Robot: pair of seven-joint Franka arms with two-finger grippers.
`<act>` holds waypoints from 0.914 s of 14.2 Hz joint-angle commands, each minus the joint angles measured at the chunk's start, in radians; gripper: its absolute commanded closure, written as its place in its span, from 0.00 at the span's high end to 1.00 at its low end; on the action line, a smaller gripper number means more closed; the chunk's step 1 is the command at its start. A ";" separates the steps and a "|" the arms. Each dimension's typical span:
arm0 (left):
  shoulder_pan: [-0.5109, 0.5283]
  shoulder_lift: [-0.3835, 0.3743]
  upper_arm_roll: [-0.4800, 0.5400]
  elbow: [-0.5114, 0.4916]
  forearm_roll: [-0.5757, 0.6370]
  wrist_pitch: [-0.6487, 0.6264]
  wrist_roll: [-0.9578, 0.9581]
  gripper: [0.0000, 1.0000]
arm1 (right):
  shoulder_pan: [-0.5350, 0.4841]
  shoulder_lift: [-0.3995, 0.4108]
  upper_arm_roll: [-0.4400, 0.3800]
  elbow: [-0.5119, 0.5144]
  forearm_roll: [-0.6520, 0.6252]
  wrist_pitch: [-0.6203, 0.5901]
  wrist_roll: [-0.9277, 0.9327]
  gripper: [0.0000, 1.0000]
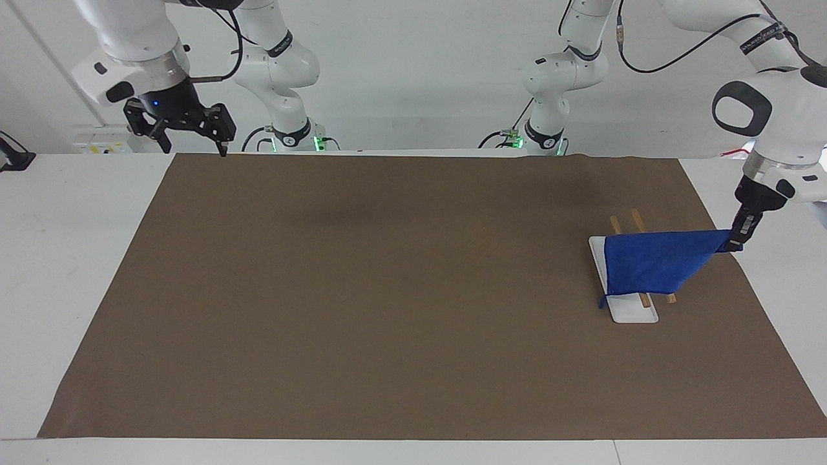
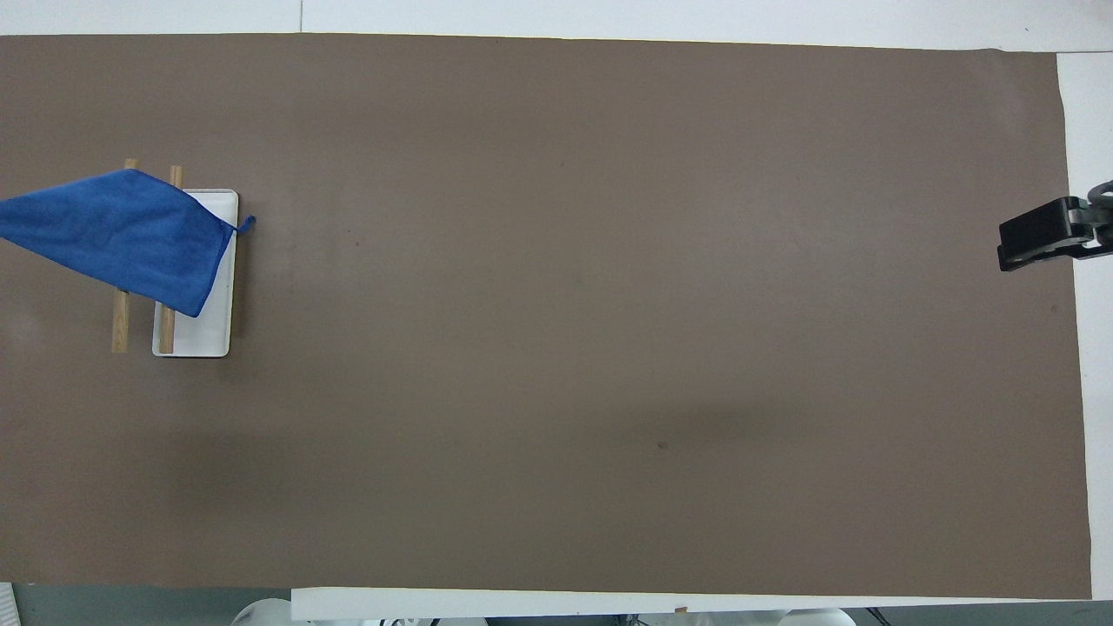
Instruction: Right arm passes towel to left arm to hang
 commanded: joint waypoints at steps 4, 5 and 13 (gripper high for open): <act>0.011 -0.044 -0.009 -0.100 0.015 0.019 0.054 0.50 | -0.048 -0.041 0.008 -0.107 0.039 0.076 -0.028 1.00; 0.011 -0.042 -0.006 -0.092 0.016 0.001 0.057 0.79 | -0.066 -0.032 0.006 -0.098 0.041 0.076 -0.037 1.00; -0.056 -0.110 -0.023 0.168 0.016 -0.527 0.282 0.99 | -0.106 -0.038 0.045 -0.101 0.035 0.065 -0.057 1.00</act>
